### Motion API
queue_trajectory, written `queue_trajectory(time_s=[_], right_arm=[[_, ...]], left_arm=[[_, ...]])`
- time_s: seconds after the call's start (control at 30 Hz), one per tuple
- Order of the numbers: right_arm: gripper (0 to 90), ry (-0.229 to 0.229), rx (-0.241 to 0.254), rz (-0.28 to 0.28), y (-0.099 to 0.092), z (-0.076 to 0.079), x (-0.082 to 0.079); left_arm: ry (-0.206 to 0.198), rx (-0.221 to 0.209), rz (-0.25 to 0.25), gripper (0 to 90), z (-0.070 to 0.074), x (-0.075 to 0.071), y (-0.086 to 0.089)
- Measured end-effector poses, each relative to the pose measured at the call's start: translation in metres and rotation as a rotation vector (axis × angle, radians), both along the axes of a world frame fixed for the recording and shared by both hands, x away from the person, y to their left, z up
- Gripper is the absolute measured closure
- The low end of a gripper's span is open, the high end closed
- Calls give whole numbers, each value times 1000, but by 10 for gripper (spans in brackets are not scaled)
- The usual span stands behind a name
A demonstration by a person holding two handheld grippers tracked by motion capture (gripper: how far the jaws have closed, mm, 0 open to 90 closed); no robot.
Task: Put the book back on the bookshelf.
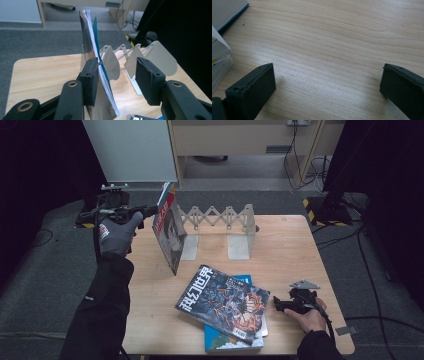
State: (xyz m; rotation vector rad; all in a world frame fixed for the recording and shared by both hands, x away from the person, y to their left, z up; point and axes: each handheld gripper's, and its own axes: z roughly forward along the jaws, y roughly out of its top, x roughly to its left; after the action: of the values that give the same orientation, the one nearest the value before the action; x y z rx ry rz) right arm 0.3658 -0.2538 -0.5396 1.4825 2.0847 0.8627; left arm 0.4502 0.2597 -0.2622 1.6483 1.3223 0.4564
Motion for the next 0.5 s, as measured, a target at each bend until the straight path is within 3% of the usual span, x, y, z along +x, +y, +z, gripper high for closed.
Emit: queue_trajectory(time_s=[0.13,0.43,0.5], right_arm=[[4,-1,-1,1,0,0,0],[4,-1,-1,1,0,0,0],[7,1,2,6,-1,0,0]], left_arm=[[-77,-36,-22,509,-9,-16,5],[-132,-54,-57,484,-24,-42,10],[-140,-76,-69,471,-32,-53,12]])
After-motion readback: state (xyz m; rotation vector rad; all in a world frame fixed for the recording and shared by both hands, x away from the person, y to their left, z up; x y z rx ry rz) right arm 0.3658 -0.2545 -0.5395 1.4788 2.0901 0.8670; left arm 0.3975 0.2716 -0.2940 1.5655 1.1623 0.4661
